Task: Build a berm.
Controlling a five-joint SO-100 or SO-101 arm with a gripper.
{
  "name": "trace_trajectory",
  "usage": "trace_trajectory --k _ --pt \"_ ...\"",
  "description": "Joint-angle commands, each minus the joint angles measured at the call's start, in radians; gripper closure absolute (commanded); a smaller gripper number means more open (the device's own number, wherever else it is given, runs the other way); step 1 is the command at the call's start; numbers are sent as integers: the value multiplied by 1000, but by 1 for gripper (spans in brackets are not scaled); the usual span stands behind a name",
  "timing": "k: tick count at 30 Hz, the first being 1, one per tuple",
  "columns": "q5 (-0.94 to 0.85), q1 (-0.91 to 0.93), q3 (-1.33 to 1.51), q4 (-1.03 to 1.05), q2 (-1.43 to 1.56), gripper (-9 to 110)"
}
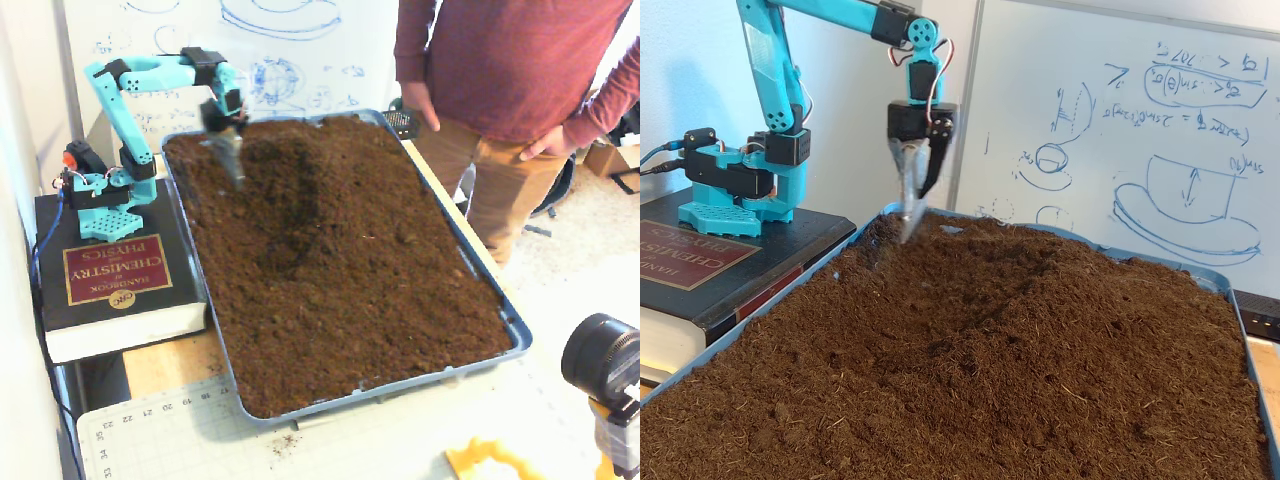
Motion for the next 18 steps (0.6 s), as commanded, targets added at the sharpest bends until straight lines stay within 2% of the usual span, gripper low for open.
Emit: trace_trajectory --k 1,6,11,18 --pt "52 -41 94 -26 112 101" --pt "178 -77 388 -324 331 101" --pt "186 -17 666 -575 563 101" --pt "112 41 854 -649 721 101"
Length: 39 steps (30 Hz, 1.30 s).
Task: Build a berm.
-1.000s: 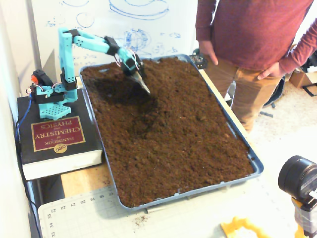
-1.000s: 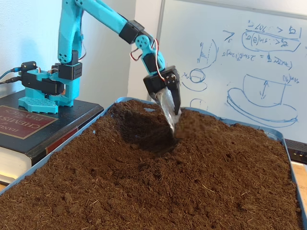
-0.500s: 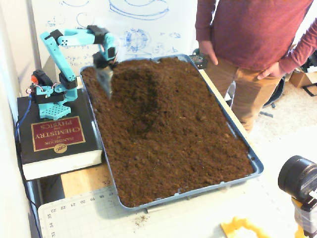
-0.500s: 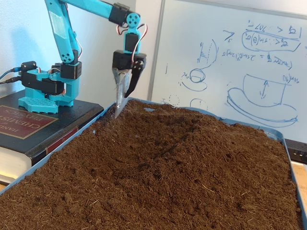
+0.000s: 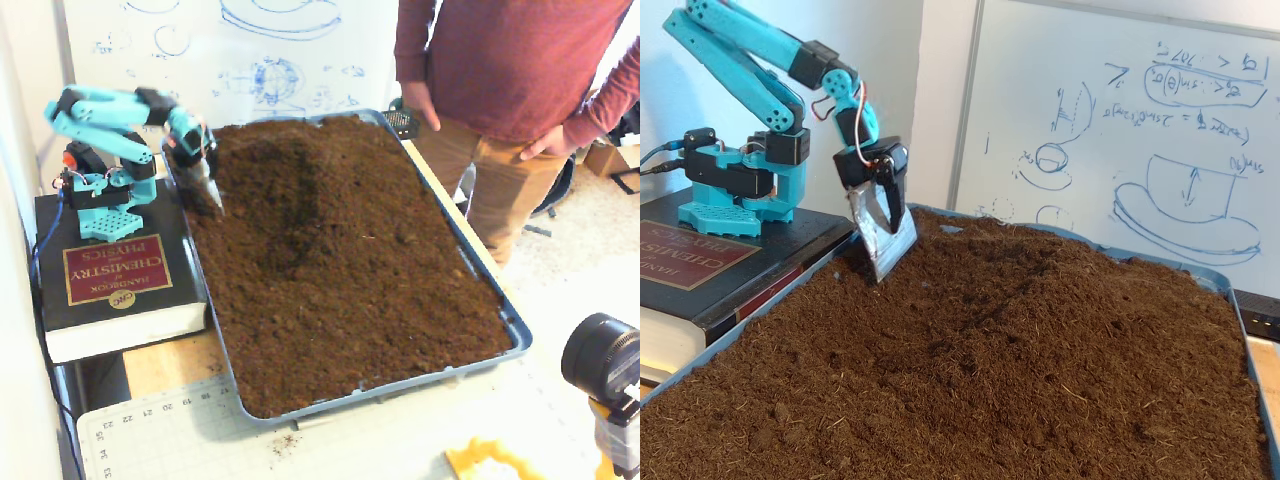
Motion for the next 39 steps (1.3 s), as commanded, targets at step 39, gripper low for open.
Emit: trace_trajectory --k 39 --pt "-81 20 -891 -41 -1031 101"
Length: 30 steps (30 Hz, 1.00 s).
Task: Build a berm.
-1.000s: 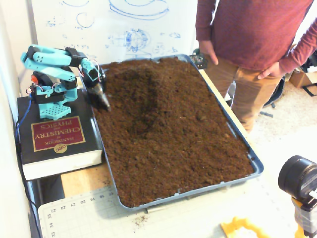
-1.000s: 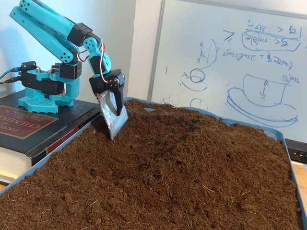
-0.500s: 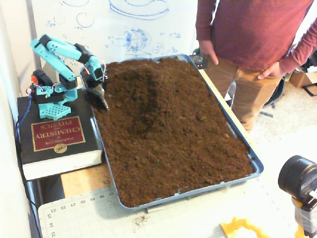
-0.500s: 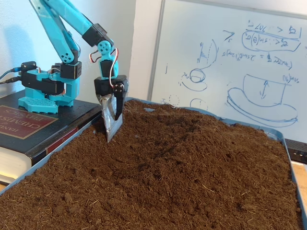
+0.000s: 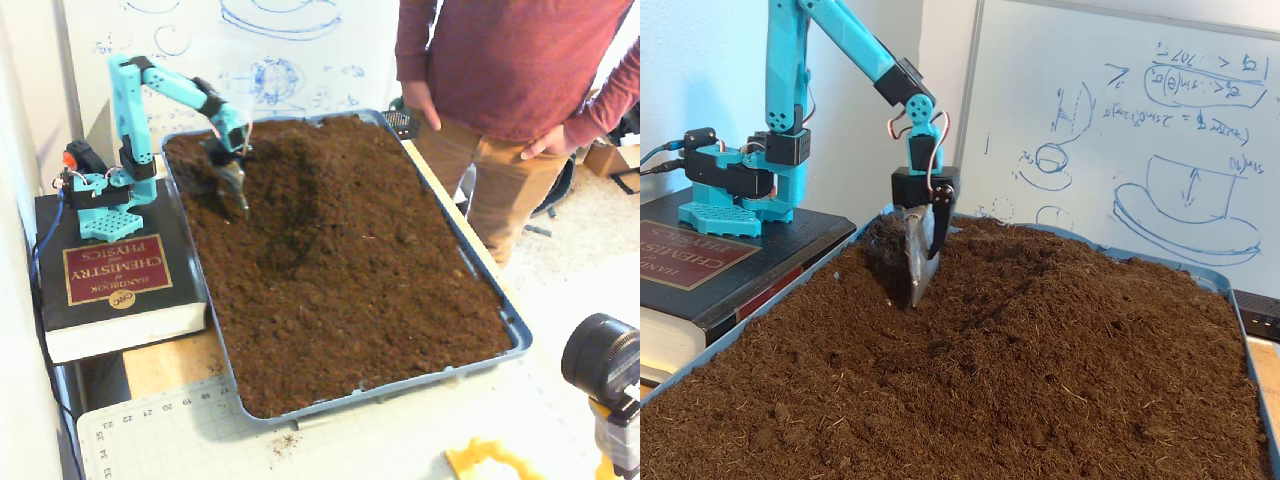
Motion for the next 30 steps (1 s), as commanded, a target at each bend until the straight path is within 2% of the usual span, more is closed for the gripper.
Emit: trace_trajectory --k 1,10,19,25,30 --pt "6 26 -169 -18 -18 101" --pt "8 46 -364 -9 -57 101" --pt "11 35 -368 8 61 101" --pt "18 -35 -293 245 258 101" --pt "132 -92 -272 408 402 101"
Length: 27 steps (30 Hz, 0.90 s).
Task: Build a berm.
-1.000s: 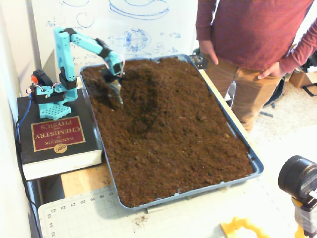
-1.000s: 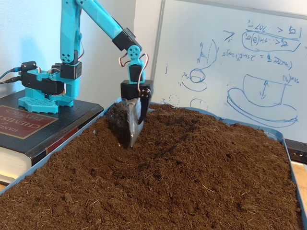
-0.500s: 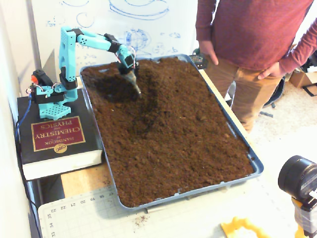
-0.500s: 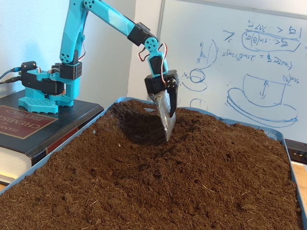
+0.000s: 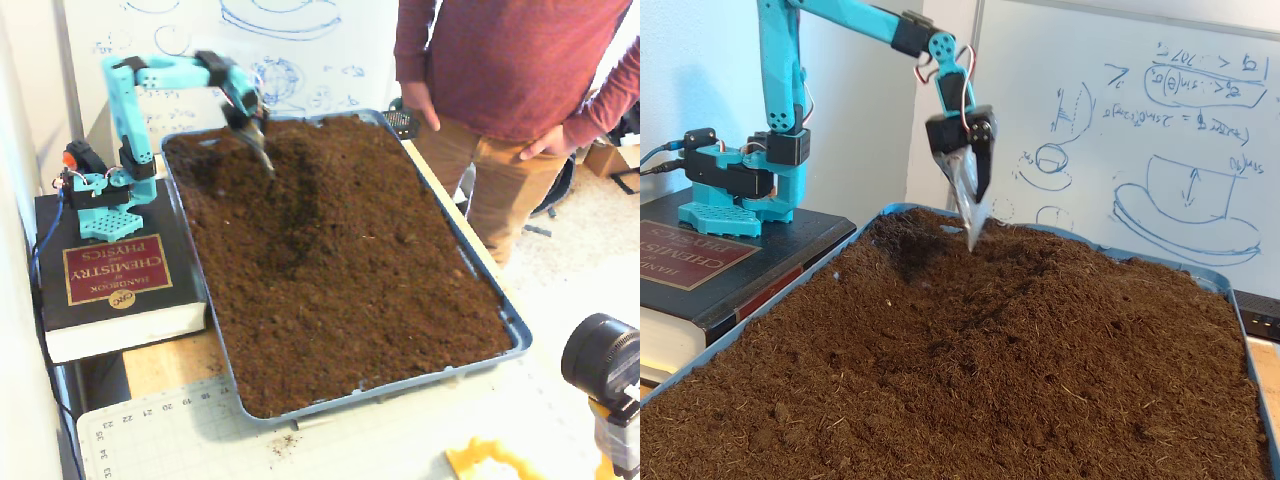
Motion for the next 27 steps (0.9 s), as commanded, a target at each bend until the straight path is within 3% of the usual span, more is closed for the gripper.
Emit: trace_trajectory --k 1,5,16,27 --pt "89 -37 -15 72 167 101" --pt "181 -117 26 72 147 101" --pt "186 -236 91 46 -147 101" --pt "186 -184 67 -387 -446 101"
